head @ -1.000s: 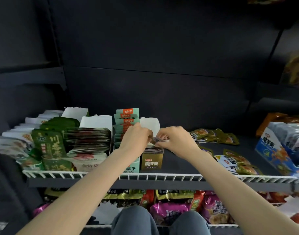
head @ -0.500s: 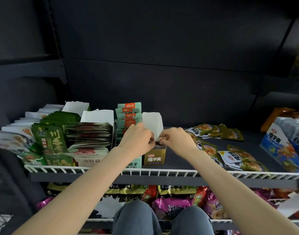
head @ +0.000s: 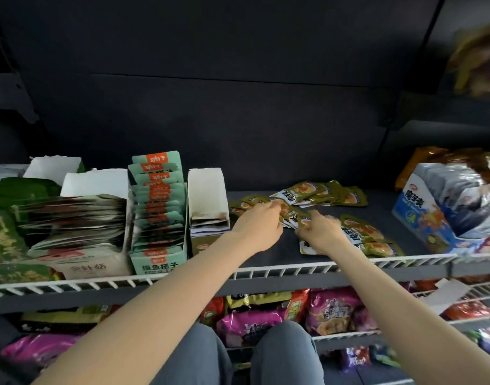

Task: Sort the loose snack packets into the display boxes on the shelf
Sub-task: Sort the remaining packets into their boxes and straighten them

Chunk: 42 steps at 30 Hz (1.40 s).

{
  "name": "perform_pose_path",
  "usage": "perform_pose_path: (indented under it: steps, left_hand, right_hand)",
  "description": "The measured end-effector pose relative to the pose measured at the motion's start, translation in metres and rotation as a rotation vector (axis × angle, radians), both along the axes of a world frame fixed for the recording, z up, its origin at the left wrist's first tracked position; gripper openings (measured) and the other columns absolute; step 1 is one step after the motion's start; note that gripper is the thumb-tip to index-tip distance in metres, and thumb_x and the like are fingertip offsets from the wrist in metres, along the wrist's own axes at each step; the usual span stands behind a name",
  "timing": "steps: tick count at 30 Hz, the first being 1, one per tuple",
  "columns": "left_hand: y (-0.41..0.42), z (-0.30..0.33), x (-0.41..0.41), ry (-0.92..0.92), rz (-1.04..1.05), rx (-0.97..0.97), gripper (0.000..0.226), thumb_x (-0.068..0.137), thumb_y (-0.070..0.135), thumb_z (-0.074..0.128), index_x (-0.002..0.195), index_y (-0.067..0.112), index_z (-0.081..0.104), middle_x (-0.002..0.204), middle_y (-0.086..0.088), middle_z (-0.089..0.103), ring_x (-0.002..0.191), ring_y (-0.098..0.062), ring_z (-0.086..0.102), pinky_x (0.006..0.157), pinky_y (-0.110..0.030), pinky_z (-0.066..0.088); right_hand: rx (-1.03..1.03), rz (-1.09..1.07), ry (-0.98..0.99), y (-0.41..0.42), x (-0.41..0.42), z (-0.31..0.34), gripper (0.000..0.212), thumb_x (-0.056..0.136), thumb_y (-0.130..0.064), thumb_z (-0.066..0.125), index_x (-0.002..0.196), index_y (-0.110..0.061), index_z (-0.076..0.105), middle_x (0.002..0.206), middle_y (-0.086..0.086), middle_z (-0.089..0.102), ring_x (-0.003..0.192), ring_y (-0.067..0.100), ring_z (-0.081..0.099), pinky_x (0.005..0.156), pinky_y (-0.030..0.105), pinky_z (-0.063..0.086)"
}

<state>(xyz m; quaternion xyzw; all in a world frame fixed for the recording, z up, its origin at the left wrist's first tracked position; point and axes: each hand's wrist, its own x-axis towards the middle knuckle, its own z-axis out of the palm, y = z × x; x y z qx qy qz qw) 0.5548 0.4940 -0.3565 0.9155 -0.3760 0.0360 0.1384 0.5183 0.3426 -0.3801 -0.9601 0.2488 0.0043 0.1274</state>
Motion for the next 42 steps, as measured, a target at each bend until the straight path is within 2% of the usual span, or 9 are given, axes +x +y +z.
perform_pose_path:
  steps: [3,8,12,16,21,27,32,39,42]
  left_hand:
    - [-0.016,-0.021,0.022,0.114,0.056,0.105,0.049,0.094,0.024,0.048,0.138,0.006,0.035,0.142,-0.012,0.04,0.128,-0.029,0.04,0.102,-0.042,0.039]
    - [-0.026,-0.038,0.039,0.181,0.131,0.152,0.036,0.095,0.026,0.048,0.123,0.003,0.05,0.133,-0.013,0.048,0.122,-0.031,0.044,0.097,-0.042,0.041]
    - [-0.033,-0.03,0.032,0.277,0.142,-0.286,0.039,0.099,0.032,0.041,0.101,0.001,0.065,0.095,-0.013,0.066,0.089,-0.026,0.06,0.075,-0.034,0.045]
    - [-0.038,-0.005,0.028,0.621,0.212,-0.729,0.054,0.092,0.055,0.04,0.098,0.008,0.065,0.096,-0.005,0.068,0.092,-0.018,0.063,0.089,-0.036,0.048]
    - [-0.012,0.013,0.03,0.586,0.33,-1.004,0.013,0.094,0.021,0.055,0.095,0.011,0.063,0.099,-0.009,0.067,0.092,-0.022,0.067,0.079,-0.041,0.057]
    - [0.054,0.027,0.025,0.611,0.346,-1.158,0.012,0.094,0.01,0.054,0.105,0.012,0.058,0.109,-0.011,0.064,0.093,-0.02,0.066,0.072,-0.032,0.059]
    - [0.102,0.029,0.018,0.042,0.3,-0.699,0.032,0.087,0.009,0.062,0.117,0.017,0.053,0.109,0.003,0.06,0.101,-0.012,0.056,0.086,-0.028,0.047]
    - [0.129,0.037,0.011,-0.072,0.311,-0.656,0.044,0.088,0.001,0.059,0.129,0.011,0.049,0.127,-0.005,0.05,0.11,-0.011,0.054,0.089,-0.016,0.038]
    - [0.131,0.04,0.008,-0.088,0.271,-0.651,0.043,0.089,0.003,0.058,0.131,0.011,0.049,0.129,-0.004,0.05,0.113,-0.012,0.052,0.095,-0.021,0.041]
  right_hand:
    - [-0.087,0.012,0.132,-0.007,0.003,-0.009,0.067,0.088,-0.052,0.052,0.138,-0.009,0.039,0.144,0.021,0.04,0.141,0.036,0.021,0.115,0.042,0.016]
    - [-0.127,0.093,0.006,-0.002,0.002,-0.003,0.03,0.093,-0.025,0.047,0.111,-0.004,0.057,0.119,0.019,0.059,0.114,0.036,0.052,0.095,0.037,0.039]
    - [-0.281,0.167,-0.262,-0.001,0.001,-0.006,0.03,0.095,-0.008,0.04,0.123,-0.006,0.05,0.108,0.014,0.065,0.104,0.033,0.058,0.093,0.035,0.039]
    - [-0.012,0.378,-0.59,0.007,0.002,-0.007,0.046,0.09,-0.001,0.041,0.135,-0.01,0.048,0.122,0.009,0.061,0.116,0.025,0.054,0.102,0.037,0.04]
    - [0.542,0.288,-0.641,0.024,-0.005,0.017,0.051,0.093,-0.026,0.054,0.141,-0.033,0.04,0.151,-0.001,0.029,0.141,0.014,0.021,0.113,0.037,0.023]
    - [1.233,-0.087,-0.557,0.048,0.014,0.022,0.062,0.076,-0.019,0.076,0.129,-0.015,0.046,0.135,0.014,0.05,0.117,0.031,0.054,0.098,0.046,0.047]
    - [0.87,-0.041,-0.774,0.076,0.013,0.046,0.03,0.08,-0.01,0.071,0.108,-0.011,0.06,0.103,0.011,0.066,0.091,0.025,0.064,0.074,0.037,0.053]
    - [0.358,0.207,-0.913,0.105,-0.003,0.081,0.014,0.087,-0.009,0.063,0.1,-0.012,0.069,0.084,-0.007,0.063,0.078,0.003,0.058,0.064,0.005,0.04]
    - [0.256,0.332,-0.909,0.116,-0.002,0.083,0.019,0.087,-0.005,0.062,0.101,-0.012,0.072,0.089,-0.004,0.068,0.083,0.006,0.061,0.073,0.011,0.045]
